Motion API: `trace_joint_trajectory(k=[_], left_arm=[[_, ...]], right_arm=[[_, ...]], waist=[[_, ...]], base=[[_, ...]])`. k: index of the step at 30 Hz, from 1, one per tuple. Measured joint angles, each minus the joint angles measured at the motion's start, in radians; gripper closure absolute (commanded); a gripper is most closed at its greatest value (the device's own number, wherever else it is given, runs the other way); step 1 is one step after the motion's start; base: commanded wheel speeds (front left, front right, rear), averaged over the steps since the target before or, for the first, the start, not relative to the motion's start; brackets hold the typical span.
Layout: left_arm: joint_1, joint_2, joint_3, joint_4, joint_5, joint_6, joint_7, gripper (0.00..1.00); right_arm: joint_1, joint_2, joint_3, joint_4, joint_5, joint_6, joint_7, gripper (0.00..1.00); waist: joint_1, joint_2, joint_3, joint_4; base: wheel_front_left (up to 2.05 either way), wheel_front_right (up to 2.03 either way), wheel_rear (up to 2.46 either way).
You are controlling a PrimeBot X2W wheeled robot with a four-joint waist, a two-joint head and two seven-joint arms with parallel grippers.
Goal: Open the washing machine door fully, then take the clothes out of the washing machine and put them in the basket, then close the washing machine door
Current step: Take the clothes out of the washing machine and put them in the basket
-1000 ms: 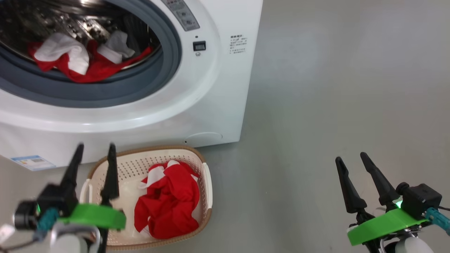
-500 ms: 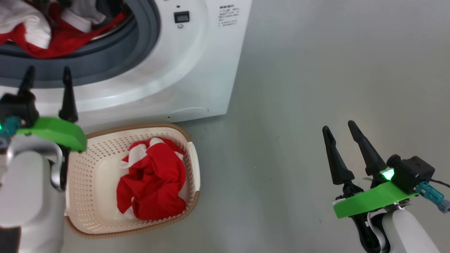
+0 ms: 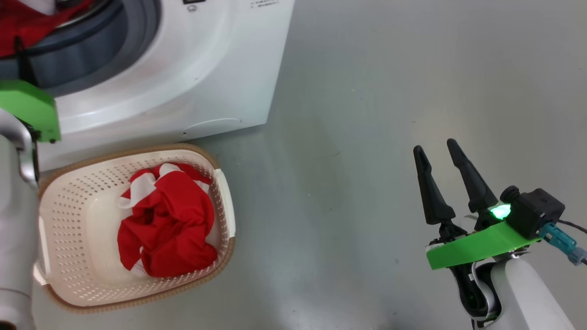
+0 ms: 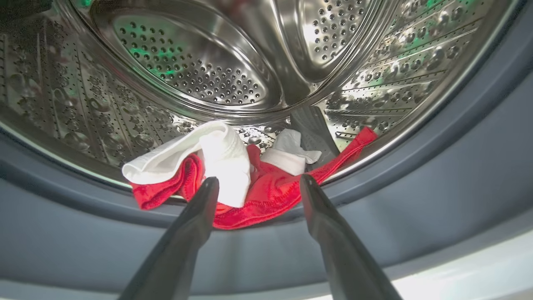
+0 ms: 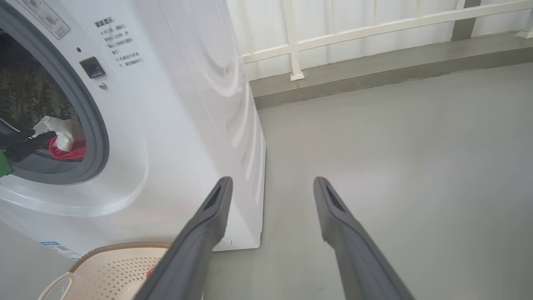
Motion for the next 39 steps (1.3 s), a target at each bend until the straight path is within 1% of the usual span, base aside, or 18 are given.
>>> trace_joint_trajectory(k=[1, 7, 16, 22, 27, 32, 38, 39], left_arm=[[0.0, 0.0, 0.0, 0.0, 0.0, 0.0, 0.0, 0.0], [-0.09, 0.012, -0.014, 0.091, 0.013, 0.048, 0.008, 0.0], [-0.187, 0.084, -0.017, 0.159, 0.014, 0.091, 0.062, 0.0], [-0.224, 0.122, -0.024, 0.172, 0.013, 0.093, 0.062, 0.0], [-0.241, 0.132, -0.035, 0.179, 0.013, 0.092, 0.06, 0.0], [-0.247, 0.149, -0.046, 0.186, 0.013, 0.108, 0.061, 0.0], [-0.259, 0.164, -0.051, 0.191, 0.013, 0.11, 0.062, 0.0], [-0.259, 0.164, -0.052, 0.191, 0.013, 0.11, 0.062, 0.15]], right_arm=[[0.0, 0.0, 0.0, 0.0, 0.0, 0.0, 0.0, 0.0], [-0.006, 0.002, 0.002, -0.001, 0.0, 0.0, 0.0, 0.0], [-0.051, 0.006, 0.031, -0.021, 0.026, 0.0, 0.0, 0.0], [-0.052, 0.007, 0.039, -0.03, 0.057, 0.0, 0.0, 0.0], [-0.053, 0.007, 0.055, -0.031, 0.065, 0.0, 0.0, 0.0], [-0.075, 0.007, 0.058, -0.036, 0.078, 0.0, 0.0, 0.0], [-0.075, 0.007, 0.06, -0.041, 0.078, 0.0, 0.0, 0.0], [-0.075, 0.007, 0.06, -0.042, 0.078, 0.0, 0.0, 0.0]], waist=[[0.0, 0.0, 0.0, 0.0], [0.0, 0.0, 0.02, -0.02], [0.0, 0.0, 0.073, -0.049], [0.0, 0.0, 0.11, -0.077], [0.0, 0.0, 0.134, -0.097], [0.0, 0.0, 0.145, -0.114], [0.0, 0.0, 0.146, -0.117], [0.0, 0.0, 0.146, -0.116]], base=[[0.0, 0.0, 0.0], [0.0, 0.0, 0.0], [0.0, 0.0, 0.0], [0.0, 0.0, 0.0], [0.0, 0.0, 0.0], [0.0, 0.0, 0.0], [0.0, 0.0, 0.0], [0.0, 0.0, 0.0]])
